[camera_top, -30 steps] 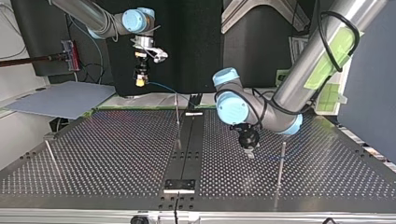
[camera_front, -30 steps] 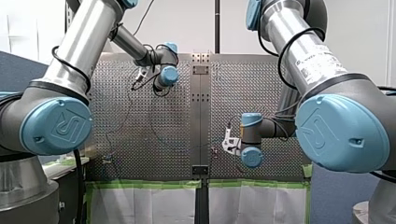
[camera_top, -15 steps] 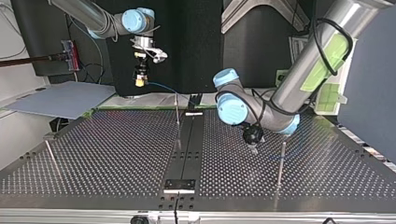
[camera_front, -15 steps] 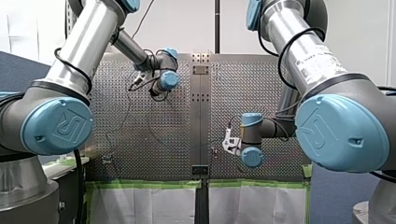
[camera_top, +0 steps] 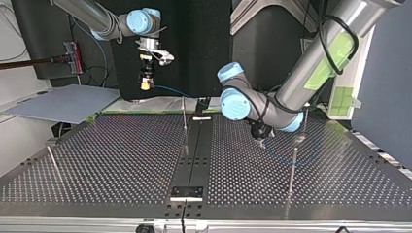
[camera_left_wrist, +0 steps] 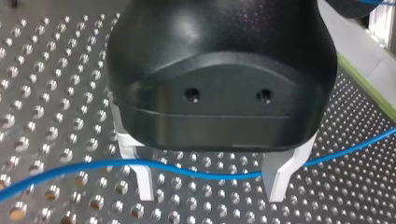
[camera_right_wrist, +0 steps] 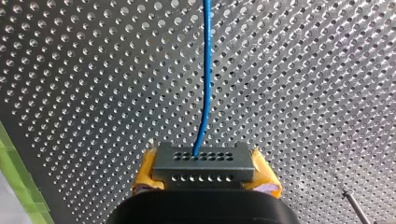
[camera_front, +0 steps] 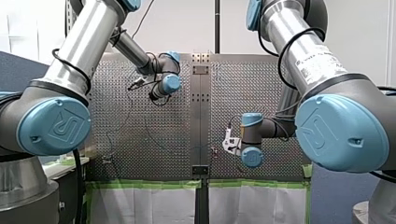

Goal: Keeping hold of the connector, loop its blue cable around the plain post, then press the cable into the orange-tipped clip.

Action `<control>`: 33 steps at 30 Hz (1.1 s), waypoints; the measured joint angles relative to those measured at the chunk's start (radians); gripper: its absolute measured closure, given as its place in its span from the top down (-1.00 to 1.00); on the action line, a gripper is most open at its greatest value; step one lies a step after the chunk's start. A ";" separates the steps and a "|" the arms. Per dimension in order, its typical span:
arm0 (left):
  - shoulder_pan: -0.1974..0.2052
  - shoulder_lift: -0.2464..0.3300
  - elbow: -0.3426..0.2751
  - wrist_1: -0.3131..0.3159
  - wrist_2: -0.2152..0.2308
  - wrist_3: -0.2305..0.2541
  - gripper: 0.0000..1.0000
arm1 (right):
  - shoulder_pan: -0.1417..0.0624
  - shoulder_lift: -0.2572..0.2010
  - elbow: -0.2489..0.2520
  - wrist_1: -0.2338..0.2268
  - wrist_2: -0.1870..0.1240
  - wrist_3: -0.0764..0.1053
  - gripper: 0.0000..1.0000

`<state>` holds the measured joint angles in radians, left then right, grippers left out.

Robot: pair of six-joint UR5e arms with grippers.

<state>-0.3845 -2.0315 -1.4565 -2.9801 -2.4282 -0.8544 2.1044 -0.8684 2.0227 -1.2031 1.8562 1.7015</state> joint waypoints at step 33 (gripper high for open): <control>-0.029 0.000 -0.060 -0.014 0.022 -0.077 1.00 | -0.001 0.000 0.000 0.004 0.000 -0.002 -1.00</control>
<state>-0.4137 -2.0312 -1.5164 -2.9940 -2.4064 -0.9316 2.1034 -0.8682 2.0227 -1.1995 1.8563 1.6999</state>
